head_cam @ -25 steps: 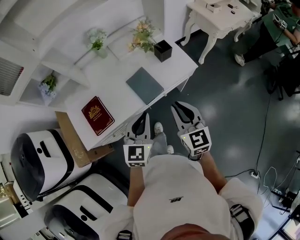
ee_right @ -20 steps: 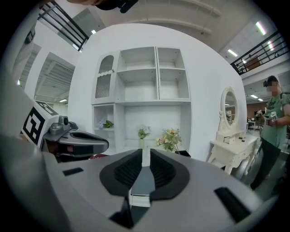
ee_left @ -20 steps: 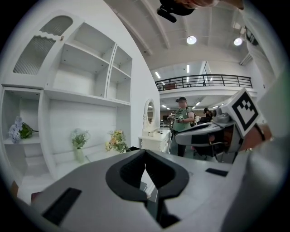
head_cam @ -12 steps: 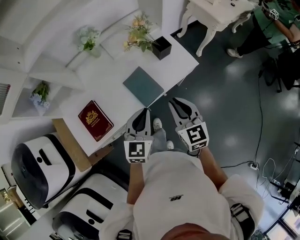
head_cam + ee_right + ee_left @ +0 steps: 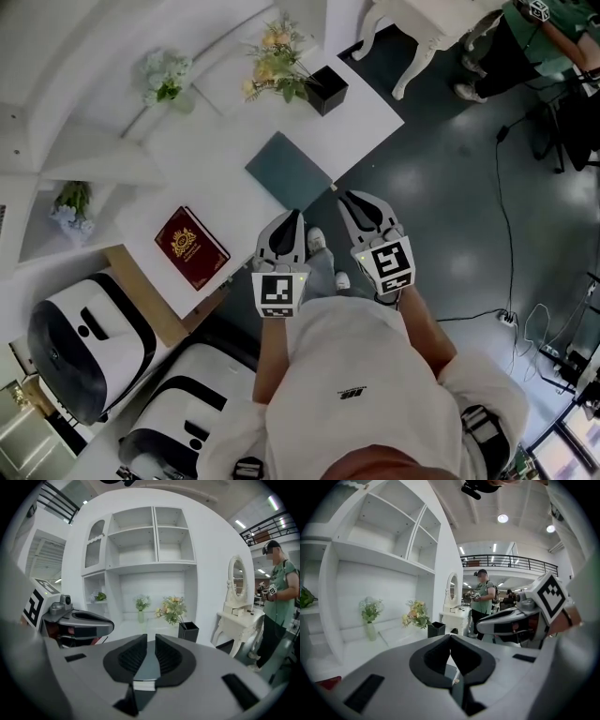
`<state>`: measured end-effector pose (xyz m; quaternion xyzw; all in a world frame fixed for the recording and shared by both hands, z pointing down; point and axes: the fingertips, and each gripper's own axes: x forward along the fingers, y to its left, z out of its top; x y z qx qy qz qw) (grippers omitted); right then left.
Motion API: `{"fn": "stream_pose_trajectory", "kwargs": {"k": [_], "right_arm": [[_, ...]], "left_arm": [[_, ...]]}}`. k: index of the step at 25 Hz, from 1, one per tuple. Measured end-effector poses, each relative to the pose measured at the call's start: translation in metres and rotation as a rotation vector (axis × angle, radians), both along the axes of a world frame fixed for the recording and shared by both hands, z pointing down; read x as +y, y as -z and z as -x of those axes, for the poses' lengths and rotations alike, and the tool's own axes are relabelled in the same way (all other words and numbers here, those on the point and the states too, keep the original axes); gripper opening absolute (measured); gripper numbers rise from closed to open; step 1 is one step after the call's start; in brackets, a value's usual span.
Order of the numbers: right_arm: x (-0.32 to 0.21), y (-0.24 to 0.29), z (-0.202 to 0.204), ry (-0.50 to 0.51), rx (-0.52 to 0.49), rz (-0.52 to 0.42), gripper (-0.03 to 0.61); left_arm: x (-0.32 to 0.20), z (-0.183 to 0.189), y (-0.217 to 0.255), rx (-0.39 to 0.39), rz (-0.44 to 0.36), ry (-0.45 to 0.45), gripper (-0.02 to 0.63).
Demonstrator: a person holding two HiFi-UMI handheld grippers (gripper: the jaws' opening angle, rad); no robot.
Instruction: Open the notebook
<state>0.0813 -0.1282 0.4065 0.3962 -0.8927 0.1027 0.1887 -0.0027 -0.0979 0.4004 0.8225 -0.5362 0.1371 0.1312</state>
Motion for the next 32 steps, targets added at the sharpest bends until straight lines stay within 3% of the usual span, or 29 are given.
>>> {"fn": "stream_pose_trajectory", "kwargs": {"k": [16,32], "right_arm": [[-0.039,-0.072,0.011,-0.048,0.058,0.124,0.037],[-0.054,-0.145,0.014,-0.064,0.110,0.226,0.052]], "left_arm": [[-0.041,0.008,-0.065,0.044,0.139,-0.074,0.000],[-0.064,0.004,-0.126,0.057,0.226,-0.131,0.000]]}}
